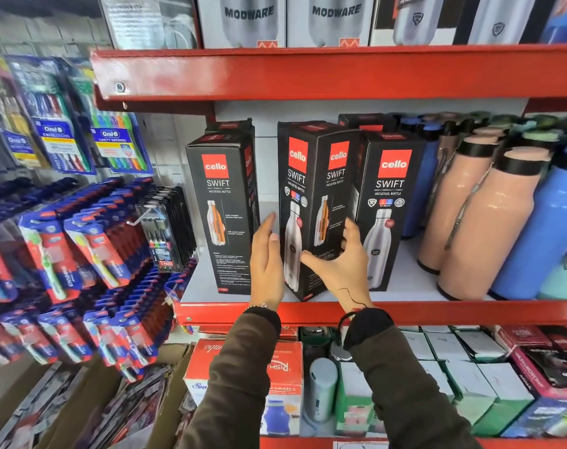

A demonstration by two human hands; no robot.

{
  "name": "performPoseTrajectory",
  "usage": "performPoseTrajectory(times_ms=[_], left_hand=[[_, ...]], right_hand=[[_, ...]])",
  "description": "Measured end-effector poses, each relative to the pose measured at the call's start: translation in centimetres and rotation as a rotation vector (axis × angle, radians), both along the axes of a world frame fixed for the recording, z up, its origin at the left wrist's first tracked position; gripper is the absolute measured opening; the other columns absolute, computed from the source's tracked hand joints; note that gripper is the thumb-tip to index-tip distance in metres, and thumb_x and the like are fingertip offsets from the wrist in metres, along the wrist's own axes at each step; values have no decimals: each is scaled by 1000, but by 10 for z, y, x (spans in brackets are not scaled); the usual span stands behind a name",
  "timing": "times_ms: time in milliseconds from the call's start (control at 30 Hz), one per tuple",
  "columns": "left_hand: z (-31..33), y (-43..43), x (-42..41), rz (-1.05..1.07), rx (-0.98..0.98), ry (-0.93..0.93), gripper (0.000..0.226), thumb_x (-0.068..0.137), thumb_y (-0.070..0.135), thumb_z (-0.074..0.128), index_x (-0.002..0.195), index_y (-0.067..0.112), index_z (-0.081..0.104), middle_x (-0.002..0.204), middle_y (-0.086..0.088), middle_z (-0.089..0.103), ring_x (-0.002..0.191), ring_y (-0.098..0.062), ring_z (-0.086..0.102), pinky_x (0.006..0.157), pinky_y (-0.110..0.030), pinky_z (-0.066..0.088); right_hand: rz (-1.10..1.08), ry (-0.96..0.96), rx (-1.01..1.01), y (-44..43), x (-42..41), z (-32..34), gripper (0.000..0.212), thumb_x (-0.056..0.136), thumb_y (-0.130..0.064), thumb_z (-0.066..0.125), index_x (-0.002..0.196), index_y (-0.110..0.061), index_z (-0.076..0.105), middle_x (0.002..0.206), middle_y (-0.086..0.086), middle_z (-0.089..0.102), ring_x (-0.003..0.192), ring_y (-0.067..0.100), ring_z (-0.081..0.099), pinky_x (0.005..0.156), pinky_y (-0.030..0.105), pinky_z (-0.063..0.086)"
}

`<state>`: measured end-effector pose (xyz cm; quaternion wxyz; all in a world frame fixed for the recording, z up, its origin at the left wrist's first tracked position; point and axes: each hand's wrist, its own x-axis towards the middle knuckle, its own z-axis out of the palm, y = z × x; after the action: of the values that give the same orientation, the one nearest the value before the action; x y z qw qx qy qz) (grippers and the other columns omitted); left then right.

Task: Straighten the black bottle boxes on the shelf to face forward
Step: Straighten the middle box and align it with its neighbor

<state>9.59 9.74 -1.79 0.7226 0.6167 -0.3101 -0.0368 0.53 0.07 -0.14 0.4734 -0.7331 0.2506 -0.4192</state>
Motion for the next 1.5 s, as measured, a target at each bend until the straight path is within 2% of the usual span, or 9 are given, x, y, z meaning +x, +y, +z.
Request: performPoseTrajectory(times_ms=[100,200,300,433,667,867,1167,1433,1500], left_hand=[[5,-3,5,-89,85,79,49,109,28,32,157,24,28,160,14,30,149,-1,25,122,-20,15],[9,-4,9,-90,110,156,50,108,31,34,157,23,27,156,12,32,147,-2,24,115,-17,14],[7,-4,9,-80,92,147,46,108,28,36,154,23,33,140,20,36,133,7,30,109,-13,18],[2,-6,10,-47,71,80,26,107,22,41,130,34,45,120,36,48,102,37,43,88,9,29],[-9,-10,15,-2,35,29,29,104,21,47,131,30,50,126,24,59,113,22,52,93,4,37],[-18,-13,16,24,42,49,29,103,15,49,128,31,50,124,24,59,111,20,54,89,4,38],[-19,-14,12,48,56,24,37,102,11,49,129,37,48,129,14,60,111,20,55,93,1,41],[-17,-12,8,58,40,26,37,103,10,47,128,37,47,123,27,56,107,26,53,89,4,39],[-17,-12,7,65,40,24,37,103,9,47,128,36,46,122,29,55,106,28,52,87,6,38]], right_hand=[[60,22,-10,-3,1,-2,100,64,-31,86,147,-26,30,141,-9,52,130,7,48,112,29,39],[106,34,-14,-5,2,-4,104,62,-39,81,149,-32,25,147,-9,48,136,8,45,114,40,40],[168,0,-29,-7,3,-4,100,69,-30,75,152,-36,19,151,-14,43,140,4,40,117,41,36],[200,-25,-60,-13,4,-1,84,77,-28,64,151,-39,25,153,-11,42,141,7,40,117,43,36],[225,-51,-53,-18,6,-9,65,93,2,54,150,-24,35,148,-3,49,138,13,46,94,2,40],[200,-16,-78,-17,10,-15,62,95,1,51,148,-27,37,132,-29,47,133,6,49,104,5,34],[169,3,-63,-21,16,-23,61,97,-1,48,150,-28,33,138,-17,45,134,10,48,106,14,33],[180,-21,-66,-18,15,-23,61,96,0,51,148,-27,36,137,-18,46,134,12,49,110,23,36],[165,-51,-57,-17,12,-21,58,94,1,54,145,-24,42,134,-13,51,128,11,53,104,16,41]])
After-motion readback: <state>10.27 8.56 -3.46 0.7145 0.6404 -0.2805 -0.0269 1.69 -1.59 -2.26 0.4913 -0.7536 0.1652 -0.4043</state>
